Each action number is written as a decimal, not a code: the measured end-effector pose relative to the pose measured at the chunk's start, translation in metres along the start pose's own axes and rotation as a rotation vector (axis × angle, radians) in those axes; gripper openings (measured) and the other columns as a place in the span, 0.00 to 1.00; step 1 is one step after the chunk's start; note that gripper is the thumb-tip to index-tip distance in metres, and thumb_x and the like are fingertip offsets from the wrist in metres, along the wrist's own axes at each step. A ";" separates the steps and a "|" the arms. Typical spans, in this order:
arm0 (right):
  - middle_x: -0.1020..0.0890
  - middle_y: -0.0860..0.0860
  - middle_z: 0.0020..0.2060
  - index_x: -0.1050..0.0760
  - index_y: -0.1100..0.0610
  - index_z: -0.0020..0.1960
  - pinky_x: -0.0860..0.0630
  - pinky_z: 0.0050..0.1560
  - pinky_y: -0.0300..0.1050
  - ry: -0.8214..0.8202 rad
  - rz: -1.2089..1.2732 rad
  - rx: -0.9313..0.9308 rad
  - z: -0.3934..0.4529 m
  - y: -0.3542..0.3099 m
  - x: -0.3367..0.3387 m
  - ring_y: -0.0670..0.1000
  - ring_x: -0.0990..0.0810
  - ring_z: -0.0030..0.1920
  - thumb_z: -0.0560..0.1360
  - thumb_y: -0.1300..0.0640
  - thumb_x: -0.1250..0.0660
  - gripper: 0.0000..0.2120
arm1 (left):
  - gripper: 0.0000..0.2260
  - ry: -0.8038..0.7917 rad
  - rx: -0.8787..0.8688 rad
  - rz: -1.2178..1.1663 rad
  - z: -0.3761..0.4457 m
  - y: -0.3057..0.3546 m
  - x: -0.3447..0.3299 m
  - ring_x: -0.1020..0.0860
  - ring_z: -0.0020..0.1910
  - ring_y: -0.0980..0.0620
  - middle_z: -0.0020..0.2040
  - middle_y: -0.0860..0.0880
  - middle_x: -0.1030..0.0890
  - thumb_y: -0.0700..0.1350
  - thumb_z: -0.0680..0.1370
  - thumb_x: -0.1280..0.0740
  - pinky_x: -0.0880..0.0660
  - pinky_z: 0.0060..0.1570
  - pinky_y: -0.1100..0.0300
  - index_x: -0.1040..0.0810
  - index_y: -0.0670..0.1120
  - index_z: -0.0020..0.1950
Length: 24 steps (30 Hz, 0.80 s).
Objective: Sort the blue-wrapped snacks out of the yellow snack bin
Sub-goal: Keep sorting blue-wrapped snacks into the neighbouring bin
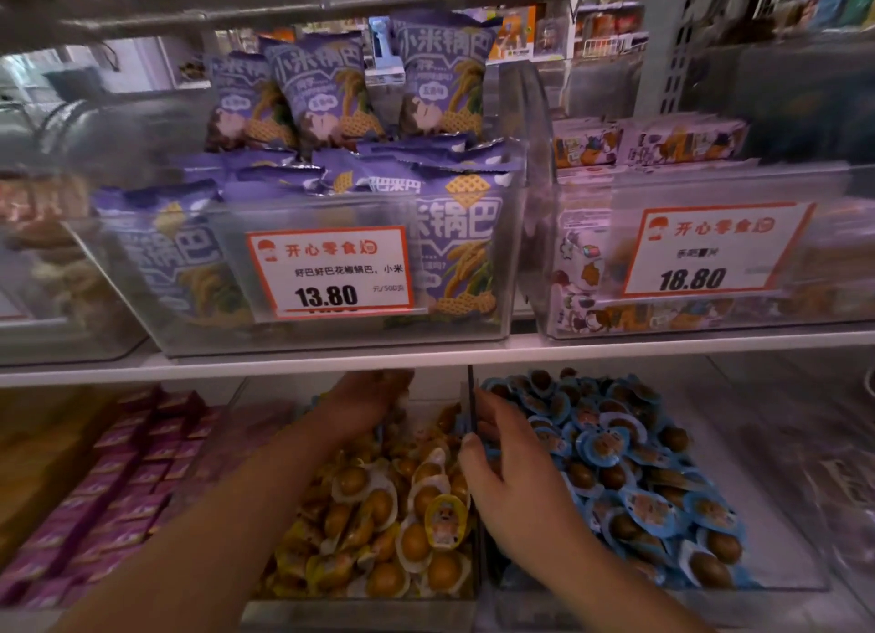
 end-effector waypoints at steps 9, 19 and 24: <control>0.30 0.42 0.61 0.29 0.47 0.67 0.33 0.63 0.35 0.238 -0.116 0.246 -0.008 -0.023 0.003 0.42 0.29 0.62 0.78 0.53 0.38 0.17 | 0.16 0.074 0.234 -0.959 -0.099 0.013 0.033 0.31 0.31 0.50 0.29 0.45 0.32 0.50 0.84 0.43 0.35 0.29 0.60 0.28 0.43 0.40; 0.21 0.48 0.59 0.26 0.49 0.66 0.41 0.74 0.55 -0.255 -0.906 0.512 -0.019 -0.069 -0.029 0.53 0.26 0.62 0.77 0.44 0.46 0.21 | 0.11 0.143 0.217 -0.896 -0.133 -0.020 0.060 0.19 0.36 0.51 0.43 0.46 0.16 0.46 0.81 0.39 0.28 0.27 0.63 0.17 0.46 0.54; 0.20 0.50 0.56 0.24 0.49 0.61 0.33 0.63 0.57 -0.392 -1.182 0.441 -0.011 -0.074 -0.040 0.56 0.26 0.60 0.76 0.51 0.39 0.15 | 0.20 0.218 -0.226 0.253 -0.135 -0.043 0.067 0.27 0.60 0.52 0.60 0.50 0.26 0.46 0.76 0.38 0.29 0.62 0.57 0.27 0.55 0.68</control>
Point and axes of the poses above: each hand's wrist, its own z-axis towards the middle knuckle, its own x-axis out of the back of the hand, y = z × x, the point moved 1 cm from there along z, towards the middle knuckle
